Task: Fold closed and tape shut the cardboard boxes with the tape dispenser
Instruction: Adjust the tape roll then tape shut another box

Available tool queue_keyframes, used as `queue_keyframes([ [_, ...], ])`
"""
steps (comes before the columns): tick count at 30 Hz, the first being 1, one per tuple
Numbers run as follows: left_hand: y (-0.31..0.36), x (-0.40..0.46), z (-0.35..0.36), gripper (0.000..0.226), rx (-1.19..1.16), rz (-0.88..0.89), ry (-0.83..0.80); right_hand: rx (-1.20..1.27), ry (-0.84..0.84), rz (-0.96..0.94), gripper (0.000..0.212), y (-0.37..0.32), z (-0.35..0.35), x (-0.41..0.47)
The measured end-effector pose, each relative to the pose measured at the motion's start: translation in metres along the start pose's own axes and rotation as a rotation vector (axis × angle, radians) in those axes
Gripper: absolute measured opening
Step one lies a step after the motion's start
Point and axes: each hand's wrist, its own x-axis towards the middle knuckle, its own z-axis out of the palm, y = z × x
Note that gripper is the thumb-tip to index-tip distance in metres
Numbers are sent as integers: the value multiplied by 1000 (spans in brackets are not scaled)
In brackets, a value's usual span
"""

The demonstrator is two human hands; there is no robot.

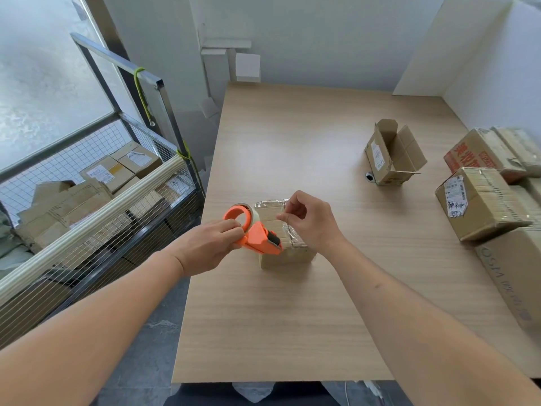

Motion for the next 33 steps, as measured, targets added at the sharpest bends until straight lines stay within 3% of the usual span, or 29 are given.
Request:
queue_keyframes([
  [8,8,-5,0,29,-95,-117,-37,-119,-82,76,24,1,3,-11],
  [14,15,-4,1,31,-148,-212,-8,-71,-52,197,24,2,4,-24],
  [19,23,1,0,30,-136,-195,-49,-15,-40,297,23,15,2,-39],
  [33,8,-19,2,41,-115,-370,-131,-38,58,473,22,60,-46,-52],
])
